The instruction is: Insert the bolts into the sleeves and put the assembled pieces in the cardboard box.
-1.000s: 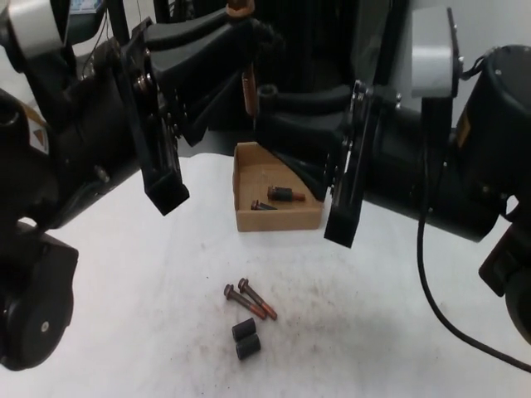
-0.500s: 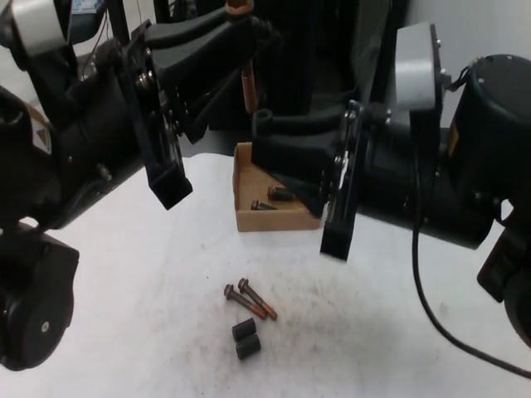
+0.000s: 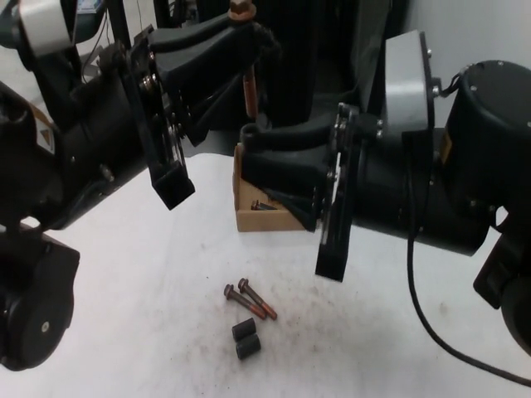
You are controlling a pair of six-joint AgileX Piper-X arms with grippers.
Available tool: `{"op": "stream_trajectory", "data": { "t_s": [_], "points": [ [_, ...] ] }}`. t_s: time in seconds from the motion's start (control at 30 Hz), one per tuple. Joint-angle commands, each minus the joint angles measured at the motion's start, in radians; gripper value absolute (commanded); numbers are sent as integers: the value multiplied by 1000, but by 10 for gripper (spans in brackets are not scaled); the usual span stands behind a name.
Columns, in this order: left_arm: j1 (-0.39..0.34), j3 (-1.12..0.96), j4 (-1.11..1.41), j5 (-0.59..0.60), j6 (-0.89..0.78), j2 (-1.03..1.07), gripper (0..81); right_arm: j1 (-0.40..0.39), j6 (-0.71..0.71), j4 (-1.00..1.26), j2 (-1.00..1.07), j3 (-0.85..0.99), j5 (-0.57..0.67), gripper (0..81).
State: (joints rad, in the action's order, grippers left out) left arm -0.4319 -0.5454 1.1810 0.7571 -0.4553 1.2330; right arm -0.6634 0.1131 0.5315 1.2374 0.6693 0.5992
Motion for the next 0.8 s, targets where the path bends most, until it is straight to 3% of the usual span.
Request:
{"op": "stream_trajectory", "data": {
  "t_s": [0.0, 0.77],
  "points": [
    [-5, -14, 20, -9, 7, -11, 3, 26, -4, 4, -3, 13, -3, 8],
    [-5, -14, -19, 8, 7, -11, 3, -2, -1, 4, -3, 13, -3, 8]
  ]
}}
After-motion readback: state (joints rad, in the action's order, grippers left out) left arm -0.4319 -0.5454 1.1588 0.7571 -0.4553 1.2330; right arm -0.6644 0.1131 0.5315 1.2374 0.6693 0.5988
